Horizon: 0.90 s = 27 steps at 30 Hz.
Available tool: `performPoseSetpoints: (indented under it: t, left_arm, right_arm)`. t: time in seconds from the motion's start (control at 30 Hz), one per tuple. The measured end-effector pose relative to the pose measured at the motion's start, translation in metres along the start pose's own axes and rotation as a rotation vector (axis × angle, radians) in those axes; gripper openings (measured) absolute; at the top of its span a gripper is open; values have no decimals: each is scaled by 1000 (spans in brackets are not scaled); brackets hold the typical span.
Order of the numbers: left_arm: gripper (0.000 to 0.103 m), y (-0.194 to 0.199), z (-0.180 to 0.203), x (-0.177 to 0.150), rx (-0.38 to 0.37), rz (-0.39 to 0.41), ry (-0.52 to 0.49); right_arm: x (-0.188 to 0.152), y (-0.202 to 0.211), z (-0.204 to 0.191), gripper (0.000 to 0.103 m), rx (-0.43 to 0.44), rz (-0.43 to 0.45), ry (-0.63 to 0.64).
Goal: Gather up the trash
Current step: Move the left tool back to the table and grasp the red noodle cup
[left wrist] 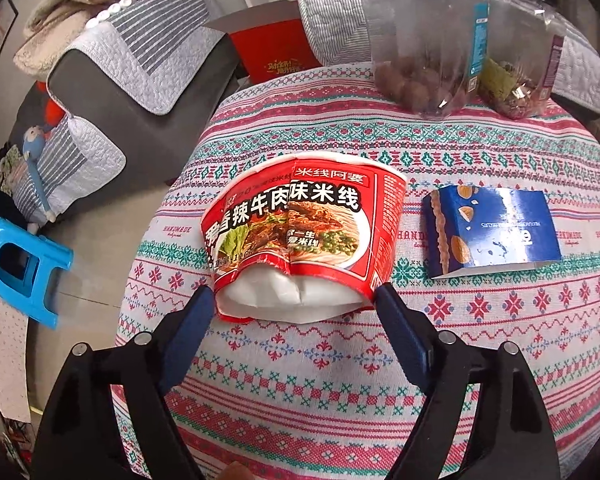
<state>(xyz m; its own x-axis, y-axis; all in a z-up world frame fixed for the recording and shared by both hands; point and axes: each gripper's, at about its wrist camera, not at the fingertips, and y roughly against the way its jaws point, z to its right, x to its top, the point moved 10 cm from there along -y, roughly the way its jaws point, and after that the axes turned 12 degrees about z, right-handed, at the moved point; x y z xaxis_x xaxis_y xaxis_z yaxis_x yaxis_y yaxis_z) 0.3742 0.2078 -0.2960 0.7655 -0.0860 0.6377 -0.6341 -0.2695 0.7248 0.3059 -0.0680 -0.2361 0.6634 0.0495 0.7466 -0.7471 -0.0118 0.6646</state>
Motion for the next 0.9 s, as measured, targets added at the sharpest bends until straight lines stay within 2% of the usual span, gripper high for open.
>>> performPoseSetpoints:
  t: [0.03,0.07,0.1,0.17,0.27,0.43,0.5,0.53,0.57,0.6,0.7,0.77,0.9]
  left_arm:
    - [68,5,-2,-2,-9,-1,12]
    - [2,8,-6,-4,1,-6,14]
    - [4,11,-11,-8,7,-23,34]
    - [3,16,-12,-15,-48,-53,84]
    - [3,32,-19,-22,-35,-42,66]
    - [3,54,-16,-22,-72,-19,72]
    - [8,57,-14,-21,-81,-21,84]
    - [31,56,-16,-19,-82,-24,92]
    - [67,54,-16,-17,-84,-25,104]
    - [77,54,-18,-13,-81,-14,123]
    - [81,48,-20,1,-80,1,179]
    - [94,42,-21,11,-89,4,236]
    - [96,20,-15,28,-70,-5,278]
  right_arm:
    - [0,1,-1,96,2,1,2]
    - [0,2,-2,96,5,2,3]
    - [-1,3,-2,96,8,3,4]
    - [-1,4,-3,96,11,4,7]
    - [-1,7,-5,96,17,5,4]
    - [-2,12,-10,96,26,15,19]
    - [-3,11,-12,96,27,11,25]
    - [-4,11,-13,96,25,9,28]
    - [-4,10,-13,96,23,9,31]
    - [-5,9,-13,96,21,7,33]
    - [-6,6,-12,96,20,-2,27]
    - [-6,5,-12,96,21,-7,23]
    - [-7,1,-10,96,27,-21,11]
